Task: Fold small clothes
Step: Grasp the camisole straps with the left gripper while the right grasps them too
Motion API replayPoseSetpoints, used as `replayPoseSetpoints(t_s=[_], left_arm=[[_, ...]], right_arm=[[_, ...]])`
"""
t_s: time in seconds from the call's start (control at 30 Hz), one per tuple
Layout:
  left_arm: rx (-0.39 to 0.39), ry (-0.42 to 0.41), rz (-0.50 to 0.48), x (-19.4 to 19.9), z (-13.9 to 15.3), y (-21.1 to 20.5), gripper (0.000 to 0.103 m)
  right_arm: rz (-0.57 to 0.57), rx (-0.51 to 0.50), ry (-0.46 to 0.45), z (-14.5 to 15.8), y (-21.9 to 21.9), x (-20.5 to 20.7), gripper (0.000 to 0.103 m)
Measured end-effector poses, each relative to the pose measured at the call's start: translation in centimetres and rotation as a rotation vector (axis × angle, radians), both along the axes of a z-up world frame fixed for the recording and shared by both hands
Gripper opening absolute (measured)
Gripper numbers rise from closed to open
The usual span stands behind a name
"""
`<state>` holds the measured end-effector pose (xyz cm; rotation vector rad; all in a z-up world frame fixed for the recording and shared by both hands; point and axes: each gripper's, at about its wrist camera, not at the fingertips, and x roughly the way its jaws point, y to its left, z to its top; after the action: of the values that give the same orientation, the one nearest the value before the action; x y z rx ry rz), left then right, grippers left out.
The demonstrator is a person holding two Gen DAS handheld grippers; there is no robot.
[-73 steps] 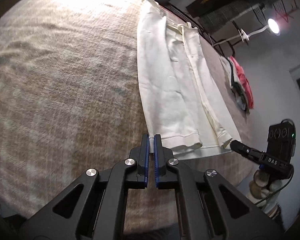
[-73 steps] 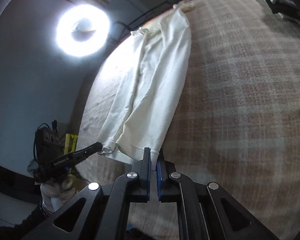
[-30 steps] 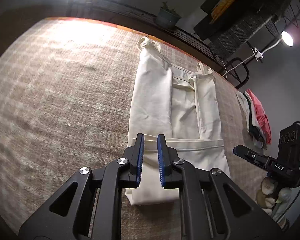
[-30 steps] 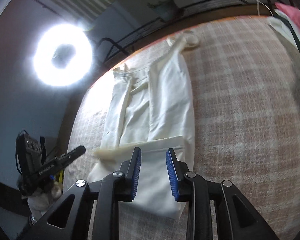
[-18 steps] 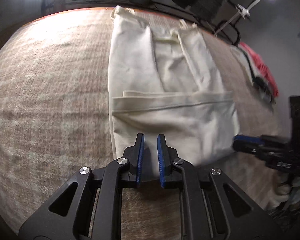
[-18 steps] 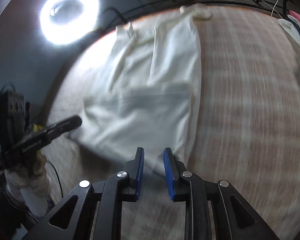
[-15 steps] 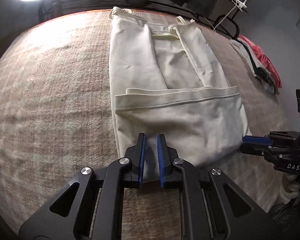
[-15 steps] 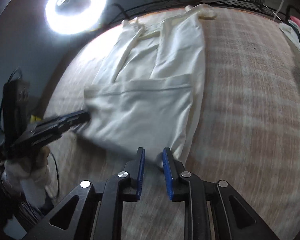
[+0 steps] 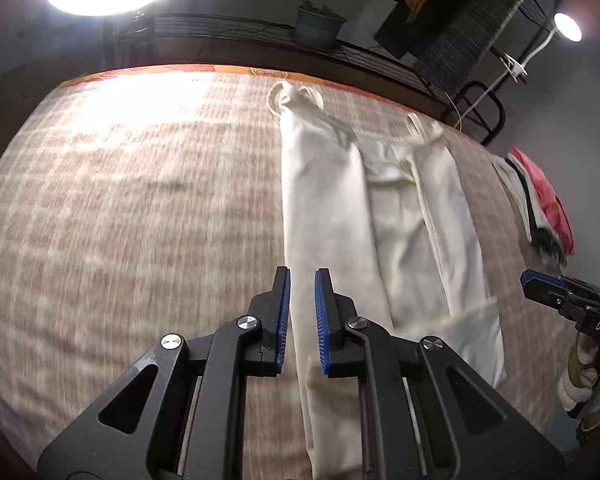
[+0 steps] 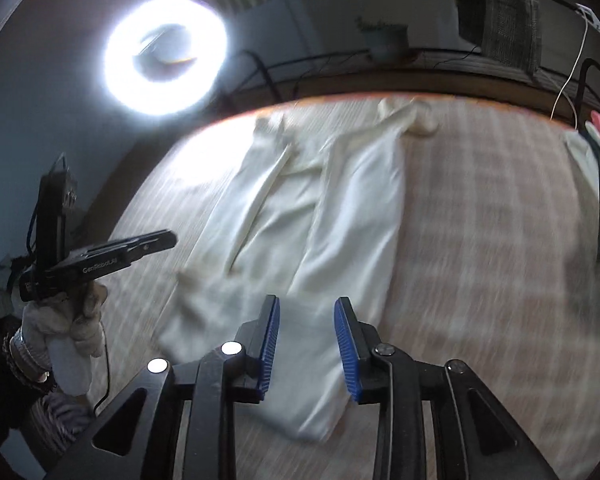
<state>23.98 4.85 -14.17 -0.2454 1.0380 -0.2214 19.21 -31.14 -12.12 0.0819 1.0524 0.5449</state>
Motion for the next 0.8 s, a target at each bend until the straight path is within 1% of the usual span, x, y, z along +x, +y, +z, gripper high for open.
replayPoseSetpoints(t_s=[0.07, 0.17, 0.27, 0.4, 0.43, 0.47, 0.53, 0.57, 0.6, 0.67, 0.7, 0.73, 0.77, 0.8], left_arm=[[-0.015, 0.002, 0.013, 2.2, -0.4, 0.2, 0.011], [-0.026, 0.0, 0.014, 5.0, -1.1, 0.1, 0.011], [-0.005, -0.001, 0.009, 7.4, -2.0, -0.5, 0.011], [0.037, 0.002, 0.017, 10.0, -3.3, -0.8, 0.011], [0.048, 0.002, 0.019, 10.5, -3.6, -0.9, 0.012], [0.062, -0.005, 0.023, 11.1, -3.9, -0.8, 0.014], [0.082, -0.03, 0.026, 11.9, -3.9, -0.9, 0.026], [0.097, -0.036, 0.028, 12.5, -3.8, -0.9, 0.028], [0.102, -0.04, 0.033, 12.9, -3.7, -0.7, 0.032], [0.065, -0.046, 0.051, 13.5, -3.3, 0.0, 0.033], [0.046, -0.048, 0.059, 13.8, -3.1, 0.4, 0.036], [0.034, -0.052, 0.068, 14.0, -2.9, 0.7, 0.043], [0.029, -0.062, 0.084, 14.4, -2.7, 1.2, 0.045], [0.03, -0.067, 0.093, 14.8, -2.6, 1.4, 0.047]], right_arm=[[-0.012, 0.023, 0.003, -0.3, -0.1, 2.3, 0.024], [0.003, 0.023, 0.001, -1.0, 0.6, 5.4, 0.021], [0.018, 0.013, 0.002, -2.0, 1.5, 8.4, 0.019], [0.013, -0.029, 0.009, -3.4, 2.3, 12.2, 0.019], [0.012, -0.039, 0.01, -3.8, 2.4, 13.1, 0.019], [0.012, -0.045, 0.012, -4.2, 2.6, 14.0, 0.019], [0.001, -0.059, 0.016, -4.8, 2.5, 15.9, 0.018], [-0.005, -0.06, 0.019, -5.0, 2.4, 16.8, 0.015], [-0.005, -0.039, 0.025, -5.1, 2.2, 17.6, 0.015], [-0.008, -0.015, 0.022, -4.7, 2.0, 18.4, 0.016], [-0.004, -0.001, 0.006, -4.1, 1.8, 18.5, 0.02], [0.001, 0.015, -0.011, -3.6, 1.5, 18.3, 0.024], [0.005, 0.04, -0.029, -3.1, 1.0, 18.0, 0.03], [0.002, 0.056, -0.042, -2.6, 0.5, 17.8, 0.031]])
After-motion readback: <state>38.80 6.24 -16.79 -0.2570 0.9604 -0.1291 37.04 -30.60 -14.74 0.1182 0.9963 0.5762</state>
